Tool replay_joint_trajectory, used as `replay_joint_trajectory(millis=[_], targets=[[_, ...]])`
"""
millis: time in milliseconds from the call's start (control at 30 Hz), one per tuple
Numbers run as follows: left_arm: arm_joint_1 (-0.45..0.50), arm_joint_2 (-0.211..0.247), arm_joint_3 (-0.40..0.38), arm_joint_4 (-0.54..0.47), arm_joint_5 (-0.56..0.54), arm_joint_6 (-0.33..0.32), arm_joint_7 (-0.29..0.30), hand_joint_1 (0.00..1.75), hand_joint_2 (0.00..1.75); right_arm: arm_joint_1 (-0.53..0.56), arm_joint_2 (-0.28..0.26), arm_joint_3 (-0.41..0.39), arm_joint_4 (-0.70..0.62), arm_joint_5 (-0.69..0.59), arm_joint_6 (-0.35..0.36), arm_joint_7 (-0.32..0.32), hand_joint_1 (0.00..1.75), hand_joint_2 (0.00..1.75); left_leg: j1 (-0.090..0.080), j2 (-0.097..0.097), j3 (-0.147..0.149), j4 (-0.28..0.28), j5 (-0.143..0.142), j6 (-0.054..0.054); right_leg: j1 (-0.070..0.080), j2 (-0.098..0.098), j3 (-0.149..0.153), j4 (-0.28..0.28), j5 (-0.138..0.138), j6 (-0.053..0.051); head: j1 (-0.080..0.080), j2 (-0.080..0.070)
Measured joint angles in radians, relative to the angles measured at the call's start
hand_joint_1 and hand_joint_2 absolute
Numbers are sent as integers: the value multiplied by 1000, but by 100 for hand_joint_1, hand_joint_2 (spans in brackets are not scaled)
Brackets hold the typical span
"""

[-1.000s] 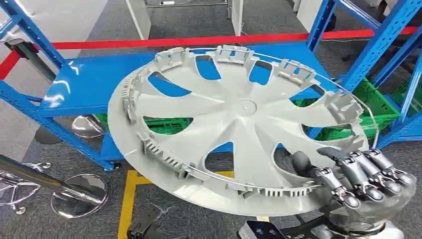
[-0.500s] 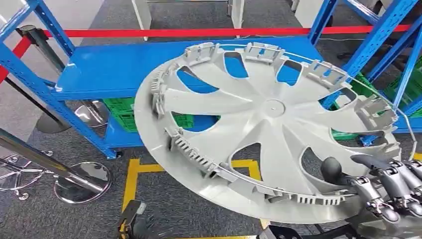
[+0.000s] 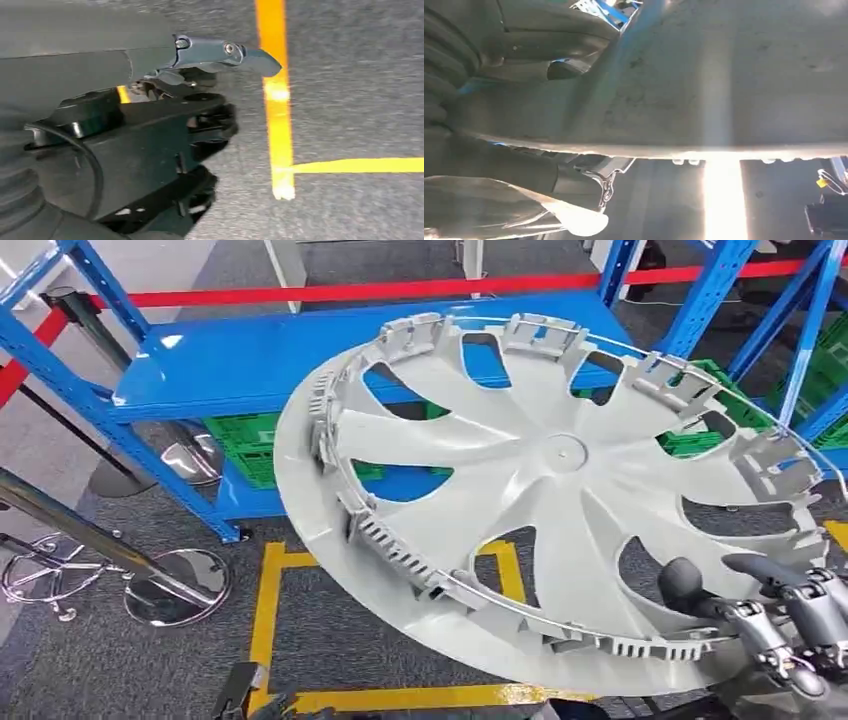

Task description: Take the parts from the cabinet and place them on the table.

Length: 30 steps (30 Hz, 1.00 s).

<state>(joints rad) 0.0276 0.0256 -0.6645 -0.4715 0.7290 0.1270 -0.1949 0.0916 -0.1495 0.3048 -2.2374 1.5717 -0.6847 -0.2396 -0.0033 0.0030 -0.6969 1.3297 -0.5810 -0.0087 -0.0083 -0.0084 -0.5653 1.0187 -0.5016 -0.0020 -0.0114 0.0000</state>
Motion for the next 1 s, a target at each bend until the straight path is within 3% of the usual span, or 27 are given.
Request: replay_joint_trajectory(millis=[33, 67, 100, 133, 167, 233, 267, 300, 333, 400, 433, 467, 500, 567, 600, 633, 667, 700, 767, 800, 833, 867, 900, 933, 967, 1000], targets=[[2, 0, 0, 9, 1, -1, 1, 0, 175, 0, 0, 0, 0, 0, 0, 0, 175, 175, -2, 0, 40, -45, 37, 8, 4, 1, -11, 2, 7, -1, -1, 0], [3, -1, 0, 17, 1, -2, 2, 0, 175, 0, 0, 1, -2, 0, 0, 0, 175, 175, -5, -1, 99, -129, 68, 22, 9, 2, -21, 2, 15, -1, -2, 0], [3, -1, -1, 26, 1, -2, 2, 0, 175, 0, 0, 2, -4, 0, 0, 0, 175, 175, -12, -3, 157, -216, 75, 38, 10, 3, -26, 2, 21, -2, -1, 0], [2, 1, -1, 35, 1, -2, 1, 0, 175, 0, 0, 2, -6, 0, 0, 0, 175, 175, -18, -4, 202, -292, 51, 56, 17, 2, -33, 4, 27, 2, 0, 0], [4, 0, -1, 43, 0, -3, -2, 0, 175, -1, 0, 2, -7, 0, 0, 0, 175, 175, -18, -5, 214, -332, 45, 50, 10, 0, -37, 5, 39, 8, 0, 0], [2, -1, -2, 56, 0, -6, -5, 0, 175, -3, 0, 3, -7, 0, 0, 0, 175, 175, -28, -6, 203, -333, 59, 51, 0, -2, -50, -3, 59, 23, -2, 0], [5, -4, -3, 62, 0, -7, -6, 0, 175, -3, 0, 3, -8, 0, 0, -1, 175, 175, -25, -5, 198, -344, 80, 54, 5, -1, -52, -9, 68, 30, -1, 0], [3, -6, -3, 66, 0, -8, -7, 0, 175, -1, -1, 4, -8, 0, 0, -1, 175, 175, -15, 1, 204, -377, 86, 54, 4, 2, -63, 1, 36, 33, -3, 0], [1, -4, -3, 71, 0, -9, -8, 0, 175, -2, -2, 4, -8, 0, 0, -1, 175, 175, -14, -1, 191, -374, 97, 64, 5, 5, -87, 32, -11, 37, -2, 0], [-2, -10, -3, 76, -1, -13, -10, 0, 175, -2, -3, 5, -8, 0, 0, -1, 175, 175, -13, 1, 164, -363, 109, 66, 0, 6, -119, 176, -112, 45, 4, 0], [-3, -11, -4, 78, -1, -14, -10, 0, 175, -2, -3, 6, -8, 0, 0, -1, 175, 175, -13, 2, 151, -355, 115, 65, -1, 5, -130, 243, -139, 50, 4, 0], [-4, -12, -4, 80, -1, -14, -10, 0, 175, -2, -3, 6, -8, 0, 0, -1, 175, 175, -13, 4, 136, -345, 120, 64, -2, 5, -132, 288, -135, 53, 6, 0], [-5, -13, -4, 82, -1, -14, -10, 0, 175, -2, -3, 6, -7, 0, 0, 0, 175, 175, -12, 6, 120, -335, 125, 62, -4, 5, -116, 292, -102, 57, 6, 0], [-7, -15, -4, 85, -1, -14, -10, 0, 175, -2, -4, 6, -8, 0, 0, 0, 175, 175, -9, 6, 87, -314, 134, 55, -9, 5, -38, 199, -27, 63, 5, 0], [-8, -16, -4, 86, -1, -14, -10, 0, 175, -3, -4, 6, -7, 0, 0, 0, 175, 175, -8, 6, 72, -301, 139, 49, -12, 5, 24, 113, -16, 66, 5, 0], [-9, -16, -4, 87, -1, -14, -10, 0, 175, -5, -4, 6, -7, 0, 0, 0, 175, 175, -13, 4, 58, -291, 143, 43, -9, 6, 74, 35, -65, 69, 7, 0], [-9, -16, -5, 88, -4, -14, -11, 0, 175, -4, -4, 7, -9, 0, 0, 0, 175, 175, -13, 3, 53, -283, 149, 38, -7, 10, 100, -7, -76, 53, 4, 0], [-10, -16, -5, 90, -9, -14, -11, 0, 175, -2, -5, 7, -9, 0, 0, 0, 175, 175, -13, 2, 50, -282, 162, 34, -5, 9, 82, 1, -69, 47, 4, 0], [-10, -15, -10, 96, -35, -6, -12, 0, 175, -4, -5, 8, -9, 0, 0, 0, 175, 175, -12, 2, 42, -288, 183, 24, -1, 8, 74, 5, -56, 30, 3, 0], [-10, -10, -17, 101, -50, -2, -12, 0, 175, -5, -5, 8, -9, 0, 0, 0, 175, 175, -9, -1, 35, -281, 166, 17, -10, 1, 52, 1, -40, 19, 6, 0], [-10, -7, -31, 103, -71, 0, -11, 0, 175, -6, -4, 10, -8, 0, 0, -2, 175, 175, -8, -2, 28, -257, 106, 6, -9, 0, 43, 1, -27, 6, 2, 0], [-12, -2, -44, 105, -92, 0, -10, 0, 175, -8, -4, 11, -8, 0, 0, -2, 175, 175, -4, -2, 19, -204, 41, -1, -9, 0, 31, 1, -14, 0, -2, 0], [-15, 3, -59, 108, -110, -2, -7, 0, 175, -8, -5, 12, -8, 0, 0, -3, 175, 175, -1, -2, 7, -130, -20, -6, -8, -1, 13, 3, 2, -2, -2, 0], [-17, 6, -69, 109, -120, -2, -5, 0, 175, -9, -5, 13, -7, 0, 0, -4, 175, 175, 2, -2, 0, -59, -58, -10, -8, -2, -6, 3, 16, -2, -3, 0], [-20, 9, -82, 111, -130, -3, -4, 0, 175, -10, -5, 14, -6, 1, 0, -5, 175, 175, 4, -2, 1, -9, -68, -12, -8, -2, -24, 5, 30, -2, -3, 0], [-21, 13, -90, 112, -136, -3, -2, 0, 175, -10, -4, 16, -5, 1, 0, -5, 175, 175, 5, -2, 17, 5, -47, -13, -8, -3, -45, 5, 44, -1, -3, 0]])
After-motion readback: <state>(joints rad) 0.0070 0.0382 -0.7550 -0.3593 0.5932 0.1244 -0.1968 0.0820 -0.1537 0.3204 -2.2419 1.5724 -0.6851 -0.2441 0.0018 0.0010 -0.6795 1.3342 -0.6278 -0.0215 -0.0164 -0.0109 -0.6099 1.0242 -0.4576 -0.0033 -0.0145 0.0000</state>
